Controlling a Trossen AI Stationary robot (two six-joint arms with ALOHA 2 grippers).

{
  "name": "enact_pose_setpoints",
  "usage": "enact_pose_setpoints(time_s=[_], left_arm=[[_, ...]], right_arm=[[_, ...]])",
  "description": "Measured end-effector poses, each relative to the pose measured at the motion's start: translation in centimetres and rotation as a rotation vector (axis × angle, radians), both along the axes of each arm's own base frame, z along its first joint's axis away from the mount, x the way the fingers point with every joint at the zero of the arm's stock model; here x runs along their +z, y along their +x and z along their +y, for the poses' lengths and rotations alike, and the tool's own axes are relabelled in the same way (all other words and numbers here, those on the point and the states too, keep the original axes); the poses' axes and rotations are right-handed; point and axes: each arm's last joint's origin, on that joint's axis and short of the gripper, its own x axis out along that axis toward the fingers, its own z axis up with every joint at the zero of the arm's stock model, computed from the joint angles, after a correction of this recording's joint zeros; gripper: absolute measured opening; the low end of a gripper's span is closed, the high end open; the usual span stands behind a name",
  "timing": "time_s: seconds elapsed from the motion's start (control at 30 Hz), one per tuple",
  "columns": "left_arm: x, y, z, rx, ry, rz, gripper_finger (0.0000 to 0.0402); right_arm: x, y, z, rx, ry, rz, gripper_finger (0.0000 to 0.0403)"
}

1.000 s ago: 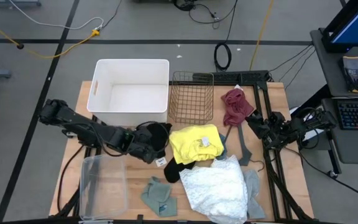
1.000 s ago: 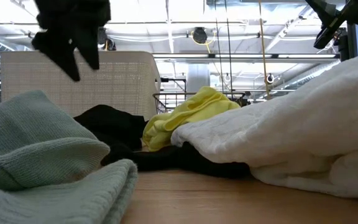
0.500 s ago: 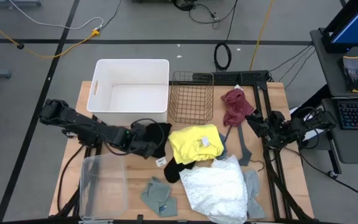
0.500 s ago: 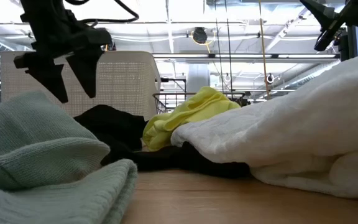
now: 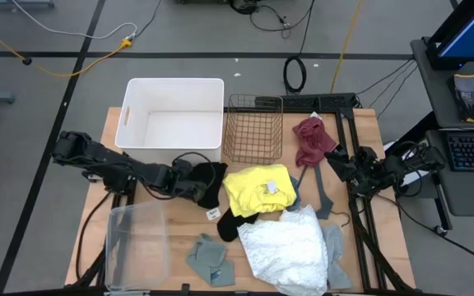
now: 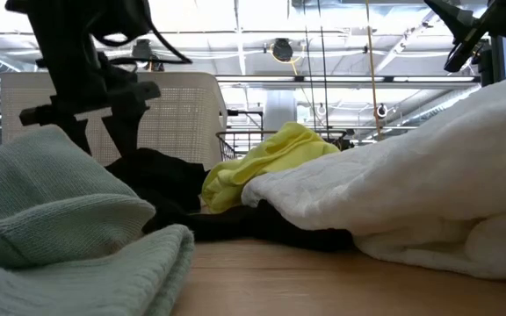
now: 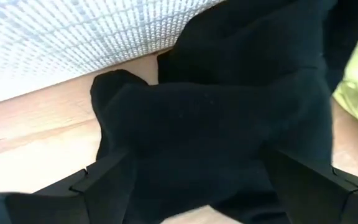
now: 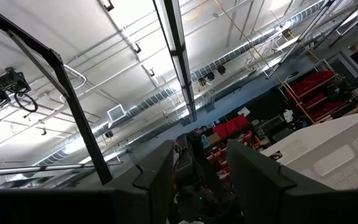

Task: Pick & Place Cloths
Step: Put the black pants into the wire basket

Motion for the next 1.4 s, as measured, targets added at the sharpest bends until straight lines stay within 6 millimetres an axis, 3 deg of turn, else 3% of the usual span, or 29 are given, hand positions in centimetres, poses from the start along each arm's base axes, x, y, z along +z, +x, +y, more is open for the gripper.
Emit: enact_pose_setpoints(time_s=[0.3, 0.53, 0.67, 0.83, 1.1, 1.4], left_arm=[[-2.7, -1.1, 0.1, -0.011, -0.082, 0.006, 0.0346], [-3.4, -1.0, 0.0, -0.017, -0.082, 0.007, 0.034], [-4.5, -0.3, -0.2, -0.046, -0.095, 0.02, 0.0297], [-5.7, 1.0, -0.5, -0.083, -0.095, 0.045, 0.0206], [-3.8, 2.2, -1.0, -0.166, -0.166, -0.014, 0.0025], [2.4, 2.7, -1.3, -0.323, -0.199, -0.207, 0.0007]], right_arm=[[0.0, 0.0, 0.0, 0.0, 0.0, 0.0, 0.0141], [0.0, 0.0, 0.0, 0.0, 0.0, 0.0, 0.0141], [0.0, 0.0, 0.0, 0.0, 0.0, 0.0, 0.0141], [0.0, 0.0, 0.0, -0.002, 0.002, 0.001, 0.0141], [0.0, 0.0, 0.0, -0.003, 0.002, 0.0, 0.0141], [0.0, 0.0, 0.0, -0.002, 0.002, 0.0, 0.0141]])
